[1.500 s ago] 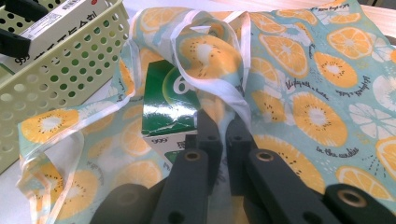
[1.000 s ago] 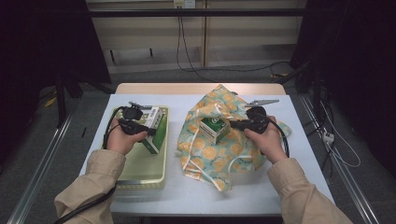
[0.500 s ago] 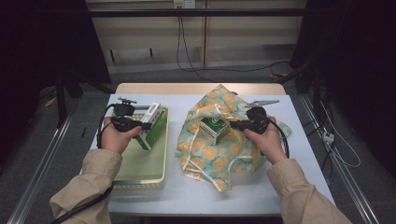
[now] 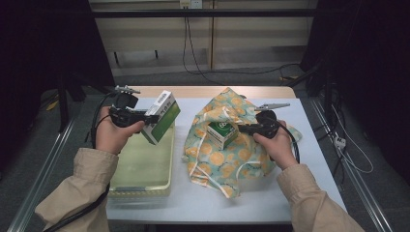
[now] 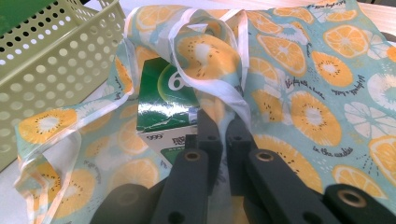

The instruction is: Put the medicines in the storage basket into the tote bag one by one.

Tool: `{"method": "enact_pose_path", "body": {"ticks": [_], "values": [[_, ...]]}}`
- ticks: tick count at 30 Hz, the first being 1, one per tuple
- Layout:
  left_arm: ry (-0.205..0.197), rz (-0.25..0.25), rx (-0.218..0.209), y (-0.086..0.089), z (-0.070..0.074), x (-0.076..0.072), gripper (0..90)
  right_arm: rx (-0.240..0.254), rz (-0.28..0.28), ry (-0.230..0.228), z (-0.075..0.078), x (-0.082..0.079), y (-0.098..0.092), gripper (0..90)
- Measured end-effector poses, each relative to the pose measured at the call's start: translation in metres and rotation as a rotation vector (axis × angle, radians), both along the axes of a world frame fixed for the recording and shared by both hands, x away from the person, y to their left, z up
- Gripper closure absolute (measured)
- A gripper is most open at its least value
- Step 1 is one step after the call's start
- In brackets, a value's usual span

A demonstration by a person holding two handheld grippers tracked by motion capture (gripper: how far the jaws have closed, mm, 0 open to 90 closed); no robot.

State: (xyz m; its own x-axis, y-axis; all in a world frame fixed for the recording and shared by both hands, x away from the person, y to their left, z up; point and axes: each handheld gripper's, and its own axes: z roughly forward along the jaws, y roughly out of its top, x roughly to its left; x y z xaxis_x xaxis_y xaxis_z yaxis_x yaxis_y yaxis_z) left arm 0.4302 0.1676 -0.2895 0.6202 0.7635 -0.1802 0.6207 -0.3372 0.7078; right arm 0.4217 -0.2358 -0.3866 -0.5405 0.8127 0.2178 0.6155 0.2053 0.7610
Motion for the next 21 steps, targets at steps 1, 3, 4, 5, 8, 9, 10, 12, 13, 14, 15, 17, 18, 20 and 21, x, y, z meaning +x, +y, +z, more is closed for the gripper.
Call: {"method": "enact_pose_path", "body": {"ticks": [1, 3, 4, 5, 8, 9, 10, 12, 13, 14, 15, 17, 18, 20, 21], "values": [[-0.002, -0.026, -0.004, -0.004, 0.002, -0.002, 62.8, -0.001, 0.001, 0.000, 0.000, 0.000, 0.000, 88.7], [-0.011, -0.069, -0.025, -0.017, 0.004, -0.008, 62.8, 0.001, -0.001, 0.003, 0.000, 0.001, -0.001, 88.6], [-0.013, -0.095, -0.018, -0.021, 0.005, -0.009, 62.8, 0.002, -0.003, 0.003, 0.000, 0.001, -0.001, 88.6], [-0.009, -0.117, -0.018, -0.027, 0.005, -0.012, 62.8, 0.003, -0.003, 0.002, 0.000, 0.001, -0.001, 88.7], [-0.006, -0.188, -0.001, -0.049, 0.002, -0.019, 62.8, 0.005, -0.007, 0.002, 0.002, 0.001, -0.003, 88.7], [-0.006, -0.207, 0.006, -0.056, 0.001, -0.021, 62.8, 0.007, -0.007, 0.001, 0.003, 0.001, -0.004, 88.7], [-0.001, -0.230, 0.010, -0.063, -0.001, -0.023, 62.8, 0.006, -0.009, 0.001, 0.004, 0.002, -0.005, 88.7], [0.004, -0.268, 0.015, -0.077, -0.006, -0.028, 62.8, 0.008, -0.010, -0.006, 0.006, 0.002, -0.005, 88.7], [0.007, -0.281, 0.018, -0.083, -0.008, -0.030, 62.7, 0.008, -0.010, -0.006, 0.007, 0.001, -0.006, 88.7], [0.012, -0.293, 0.016, -0.087, -0.010, -0.031, 62.7, 0.009, -0.009, -0.010, 0.009, 0.002, -0.006, 88.6], [0.015, -0.309, 0.015, -0.092, -0.012, -0.033, 62.7, 0.010, -0.010, -0.011, 0.010, 0.001, -0.006, 88.7], [0.021, -0.336, 0.009, -0.102, -0.016, -0.037, 62.7, 0.013, -0.012, -0.019, 0.012, 0.001, -0.007, 88.7], [0.023, -0.355, 0.017, -0.107, -0.018, -0.039, 62.7, 0.013, -0.014, -0.018, 0.013, 0.001, -0.008, 88.7], [0.028, -0.384, 0.027, -0.116, -0.021, -0.042, 62.7, 0.012, -0.014, -0.025, 0.014, 0.001, -0.008, 88.6], [0.033, -0.392, 0.034, -0.121, -0.023, -0.043, 62.7, 0.012, -0.012, -0.026, 0.015, 0.001, -0.008, 88.7]]}}
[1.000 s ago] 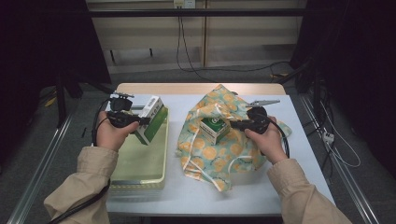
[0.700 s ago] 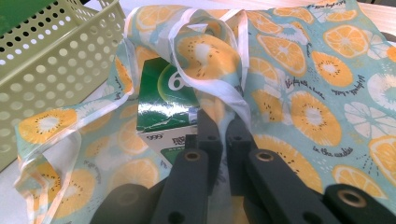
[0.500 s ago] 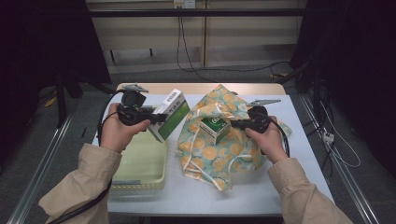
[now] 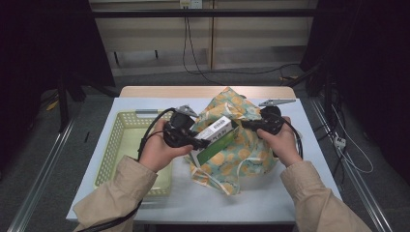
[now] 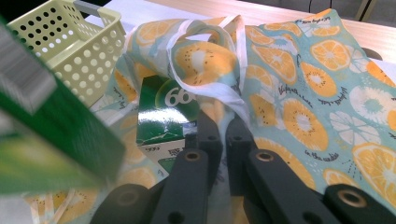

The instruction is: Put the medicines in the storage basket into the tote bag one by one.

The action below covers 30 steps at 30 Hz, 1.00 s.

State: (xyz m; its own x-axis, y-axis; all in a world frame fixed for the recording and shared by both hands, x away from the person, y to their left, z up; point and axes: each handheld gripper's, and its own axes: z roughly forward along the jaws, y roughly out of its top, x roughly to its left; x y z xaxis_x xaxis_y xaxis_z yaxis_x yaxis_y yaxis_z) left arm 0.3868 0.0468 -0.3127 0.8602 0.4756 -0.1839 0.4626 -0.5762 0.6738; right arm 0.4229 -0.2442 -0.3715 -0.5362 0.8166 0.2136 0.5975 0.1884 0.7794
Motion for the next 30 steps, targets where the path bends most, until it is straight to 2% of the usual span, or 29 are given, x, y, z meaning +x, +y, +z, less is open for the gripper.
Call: {"method": "enact_pose_path", "body": {"ticks": [3, 5, 6, 9, 16, 23, 30], "values": [[-0.002, -0.016, 0.040, -0.014, -0.009, -0.001, 62.7, 0.001, -0.001, 0.000, 0.001, 0.000, 0.000, 88.7], [0.010, -0.024, 0.051, -0.024, -0.017, 0.001, 62.7, 0.000, -0.001, -0.003, 0.004, 0.000, 0.000, 88.6], [0.026, -0.020, 0.039, -0.028, -0.022, 0.002, 62.7, -0.004, -0.001, -0.008, 0.005, 0.001, 0.000, 88.6], [0.024, -0.024, 0.075, -0.041, -0.032, 0.009, 62.7, -0.005, 0.001, -0.023, 0.014, 0.001, 0.002, 88.6], [0.062, 0.001, 0.045, -0.061, -0.049, 0.028, 62.7, 0.003, -0.006, -0.038, 0.023, 0.000, -0.003, 88.6], [0.046, 0.015, 0.034, -0.079, -0.059, 0.036, 62.7, 0.015, -0.009, -0.042, 0.026, 0.000, -0.007, 88.6], [0.030, 0.034, 0.030, -0.093, -0.063, 0.045, 62.6, 0.016, -0.012, -0.047, 0.027, 0.000, -0.008, 88.6]]}}
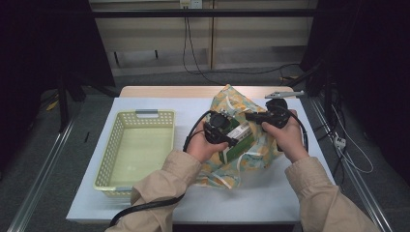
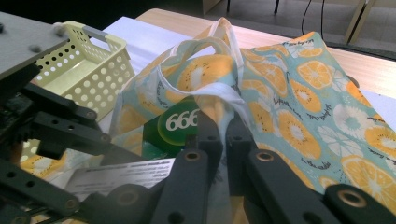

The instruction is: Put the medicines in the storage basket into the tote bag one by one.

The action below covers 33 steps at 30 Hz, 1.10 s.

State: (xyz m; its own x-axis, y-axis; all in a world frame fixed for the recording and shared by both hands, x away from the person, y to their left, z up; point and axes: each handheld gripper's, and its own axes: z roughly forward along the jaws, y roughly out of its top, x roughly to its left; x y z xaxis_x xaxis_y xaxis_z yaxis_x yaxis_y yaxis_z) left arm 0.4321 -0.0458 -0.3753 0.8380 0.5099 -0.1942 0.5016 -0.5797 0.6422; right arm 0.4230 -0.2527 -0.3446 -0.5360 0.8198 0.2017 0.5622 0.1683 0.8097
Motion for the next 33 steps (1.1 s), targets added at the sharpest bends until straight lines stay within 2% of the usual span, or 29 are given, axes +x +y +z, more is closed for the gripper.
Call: {"method": "enact_pose_path", "body": {"ticks": [4, 9, 13, 15, 16, 18, 20, 24, 27, 30, 33], "values": [[-0.001, 0.013, -0.030, -0.005, 0.000, 0.006, 62.7, 0.003, -0.001, -0.003, 0.000, 0.000, 0.000, 88.6], [-0.004, 0.003, -0.023, -0.015, -0.004, 0.008, 62.6, 0.002, 0.004, -0.008, 0.000, 0.001, 0.002, 88.6], [-0.030, 0.023, -0.050, -0.025, -0.008, 0.009, 62.4, 0.008, 0.007, -0.008, -0.001, 0.002, 0.003, 88.7], [-0.054, 0.008, -0.064, -0.027, -0.010, 0.010, 61.9, 0.006, 0.008, -0.005, -0.002, 0.003, 0.004, 88.6], [-0.060, 0.003, -0.086, -0.027, -0.011, 0.009, 60.1, 0.008, 0.008, -0.007, -0.002, 0.002, 0.004, 88.6], [-0.054, 0.002, -0.091, -0.026, -0.010, 0.008, 48.2, 0.012, 0.008, -0.008, -0.003, 0.003, 0.003, 88.6], [-0.042, -0.018, -0.081, -0.022, -0.006, 0.004, 39.4, 0.010, 0.006, -0.005, -0.004, 0.003, 0.001, 88.6], [-0.064, -0.058, -0.065, -0.005, 0.003, -0.007, 31.0, 0.006, 0.005, 0.004, -0.009, 0.001, 0.000, 88.6], [-0.049, -0.066, -0.083, 0.010, 0.008, -0.017, 25.0, 0.007, 0.003, 0.010, -0.013, 0.001, -0.002, 88.6], [-0.058, -0.079, -0.083, 0.024, 0.012, -0.029, 18.6, 0.002, -0.002, 0.020, -0.017, 0.000, -0.002, 88.6], [-0.062, -0.097, -0.086, 0.035, 0.015, -0.041, 16.7, -0.002, 0.000, 0.025, -0.020, 0.000, -0.002, 88.6]]}}
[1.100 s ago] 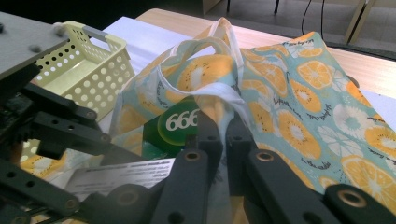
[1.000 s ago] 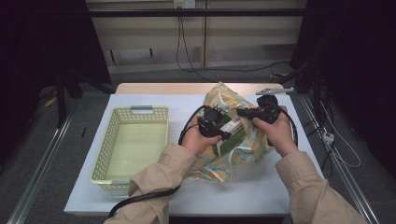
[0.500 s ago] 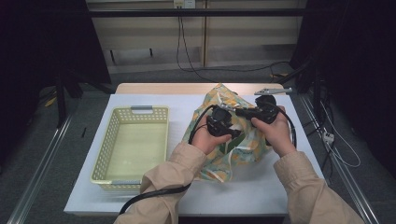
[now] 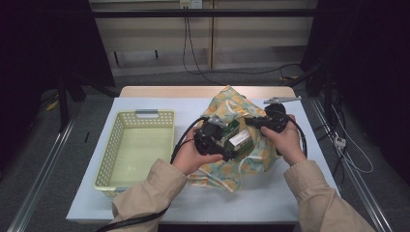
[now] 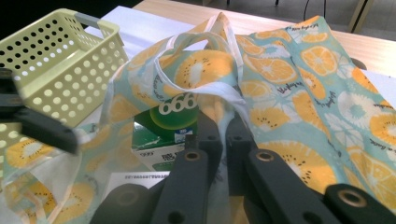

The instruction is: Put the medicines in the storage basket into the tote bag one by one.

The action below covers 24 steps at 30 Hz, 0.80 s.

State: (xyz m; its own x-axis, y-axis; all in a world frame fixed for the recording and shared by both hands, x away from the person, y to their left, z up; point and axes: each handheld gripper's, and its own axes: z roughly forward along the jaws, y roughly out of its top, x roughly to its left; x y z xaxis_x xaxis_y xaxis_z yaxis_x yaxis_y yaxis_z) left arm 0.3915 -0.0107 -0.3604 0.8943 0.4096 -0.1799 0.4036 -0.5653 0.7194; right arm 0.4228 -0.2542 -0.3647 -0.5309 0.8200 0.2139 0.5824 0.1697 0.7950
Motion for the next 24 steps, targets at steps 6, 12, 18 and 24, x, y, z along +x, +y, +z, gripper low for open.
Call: {"method": "enact_pose_path", "body": {"ticks": [6, 12, 18, 24], "values": [[0.018, -0.025, -0.029, 0.016, -0.013, -0.020, 13.1, -0.005, -0.001, 0.008, -0.002, -0.001, 0.002, 88.6], [0.064, -0.050, -0.033, 0.020, -0.038, -0.032, 12.2, -0.011, -0.002, 0.014, -0.003, 0.000, 0.002, 88.6], [0.080, -0.064, 0.012, 0.019, -0.055, -0.037, 15.9, -0.008, -0.004, 0.015, -0.004, 0.001, 0.000, 88.6], [0.099, -0.048, 0.096, 0.015, -0.062, -0.040, 48.4, -0.004, -0.007, 0.013, -0.004, 0.001, -0.001, 88.6]]}}
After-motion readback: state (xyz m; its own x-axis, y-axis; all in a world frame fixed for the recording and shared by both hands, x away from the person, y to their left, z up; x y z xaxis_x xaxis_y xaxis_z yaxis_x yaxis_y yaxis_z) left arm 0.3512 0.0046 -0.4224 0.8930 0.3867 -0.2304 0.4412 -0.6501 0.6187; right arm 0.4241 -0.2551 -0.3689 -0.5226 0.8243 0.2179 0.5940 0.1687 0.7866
